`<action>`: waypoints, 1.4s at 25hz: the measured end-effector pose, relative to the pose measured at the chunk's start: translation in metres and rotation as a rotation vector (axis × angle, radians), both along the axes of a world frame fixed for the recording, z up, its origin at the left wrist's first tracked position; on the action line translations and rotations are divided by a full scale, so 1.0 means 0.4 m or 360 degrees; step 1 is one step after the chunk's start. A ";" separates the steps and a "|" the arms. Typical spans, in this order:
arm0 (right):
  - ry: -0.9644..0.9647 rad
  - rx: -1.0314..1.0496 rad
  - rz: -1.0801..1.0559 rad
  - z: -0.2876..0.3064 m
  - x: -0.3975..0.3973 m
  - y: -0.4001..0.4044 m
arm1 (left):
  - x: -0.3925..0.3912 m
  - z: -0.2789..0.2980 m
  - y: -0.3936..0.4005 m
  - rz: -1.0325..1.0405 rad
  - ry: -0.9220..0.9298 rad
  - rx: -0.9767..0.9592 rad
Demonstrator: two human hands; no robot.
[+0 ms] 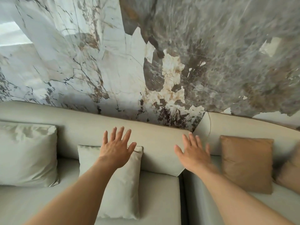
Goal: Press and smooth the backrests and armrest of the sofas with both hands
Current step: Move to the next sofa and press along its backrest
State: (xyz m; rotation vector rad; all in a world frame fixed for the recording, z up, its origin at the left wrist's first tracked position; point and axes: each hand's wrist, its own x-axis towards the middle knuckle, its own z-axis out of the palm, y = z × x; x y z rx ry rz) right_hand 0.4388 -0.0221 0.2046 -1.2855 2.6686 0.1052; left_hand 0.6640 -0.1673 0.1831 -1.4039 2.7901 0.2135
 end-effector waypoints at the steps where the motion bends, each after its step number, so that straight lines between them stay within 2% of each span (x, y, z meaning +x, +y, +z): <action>1: 0.0002 0.0016 0.0006 -0.028 -0.026 -0.020 | -0.031 -0.024 -0.026 0.0008 0.0016 0.0010; 5: -0.0040 0.0021 0.0012 -0.149 -0.155 -0.106 | -0.180 -0.138 -0.123 0.0021 0.0014 0.0019; 10: -0.0067 -0.0060 0.0020 -0.331 -0.270 -0.216 | -0.302 -0.325 -0.237 0.0019 0.0092 -0.0128; 14: -0.0040 -0.0234 0.0157 -0.482 -0.287 -0.322 | -0.343 -0.456 -0.324 -0.0044 0.0036 -0.0167; 17: -0.0005 -0.0344 0.0093 -0.605 -0.285 -0.410 | -0.378 -0.552 -0.412 0.0020 0.0089 -0.0145; 20: 0.0200 -0.0573 0.0075 -0.636 -0.257 -0.391 | -0.376 -0.572 -0.397 0.0137 0.0367 -0.0279; 24: 0.0428 -0.0753 0.0074 -0.729 -0.284 -0.422 | -0.402 -0.663 -0.439 0.0126 0.0503 -0.0601; 35: 0.0498 -0.0830 0.0084 -0.738 -0.294 -0.435 | -0.409 -0.681 -0.453 0.0142 0.0520 -0.0802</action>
